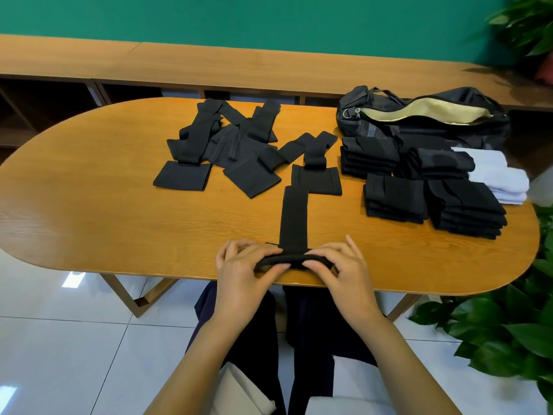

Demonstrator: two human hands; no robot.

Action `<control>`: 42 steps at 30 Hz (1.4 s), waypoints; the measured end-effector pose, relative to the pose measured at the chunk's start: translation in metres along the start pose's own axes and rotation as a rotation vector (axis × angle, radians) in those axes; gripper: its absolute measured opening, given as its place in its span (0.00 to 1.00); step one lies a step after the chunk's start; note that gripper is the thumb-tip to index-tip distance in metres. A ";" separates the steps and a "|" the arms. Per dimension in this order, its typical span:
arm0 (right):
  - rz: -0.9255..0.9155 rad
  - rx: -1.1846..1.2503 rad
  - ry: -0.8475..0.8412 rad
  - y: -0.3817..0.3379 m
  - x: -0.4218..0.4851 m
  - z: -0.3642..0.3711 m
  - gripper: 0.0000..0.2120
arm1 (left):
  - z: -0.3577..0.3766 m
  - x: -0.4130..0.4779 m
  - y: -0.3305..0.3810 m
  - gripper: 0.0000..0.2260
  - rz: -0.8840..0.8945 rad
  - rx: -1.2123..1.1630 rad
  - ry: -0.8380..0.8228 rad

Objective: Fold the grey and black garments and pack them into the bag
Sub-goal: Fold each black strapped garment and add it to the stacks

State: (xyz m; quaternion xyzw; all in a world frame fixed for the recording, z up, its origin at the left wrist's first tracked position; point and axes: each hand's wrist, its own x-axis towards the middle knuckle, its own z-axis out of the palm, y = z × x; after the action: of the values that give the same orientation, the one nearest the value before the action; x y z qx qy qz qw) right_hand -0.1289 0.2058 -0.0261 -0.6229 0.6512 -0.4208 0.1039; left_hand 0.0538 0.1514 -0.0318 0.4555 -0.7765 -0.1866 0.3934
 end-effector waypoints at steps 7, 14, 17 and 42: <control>0.111 0.113 -0.006 -0.003 0.002 0.000 0.17 | 0.005 0.008 0.004 0.19 -0.080 0.018 0.059; 0.163 0.017 0.035 -0.001 0.009 0.000 0.21 | 0.011 0.017 0.008 0.20 -0.137 0.006 0.072; 0.200 -0.021 0.036 -0.004 0.017 0.001 0.26 | 0.009 0.016 0.002 0.24 -0.127 -0.001 0.032; 0.275 -0.320 0.036 -0.008 0.026 0.003 0.16 | 0.009 0.029 0.003 0.15 -0.260 0.155 0.079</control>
State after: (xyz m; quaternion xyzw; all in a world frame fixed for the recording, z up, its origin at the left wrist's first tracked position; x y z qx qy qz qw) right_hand -0.1259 0.1820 -0.0123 -0.5291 0.7905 -0.3048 0.0485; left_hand 0.0364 0.1276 -0.0225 0.5881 -0.7071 -0.1573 0.3598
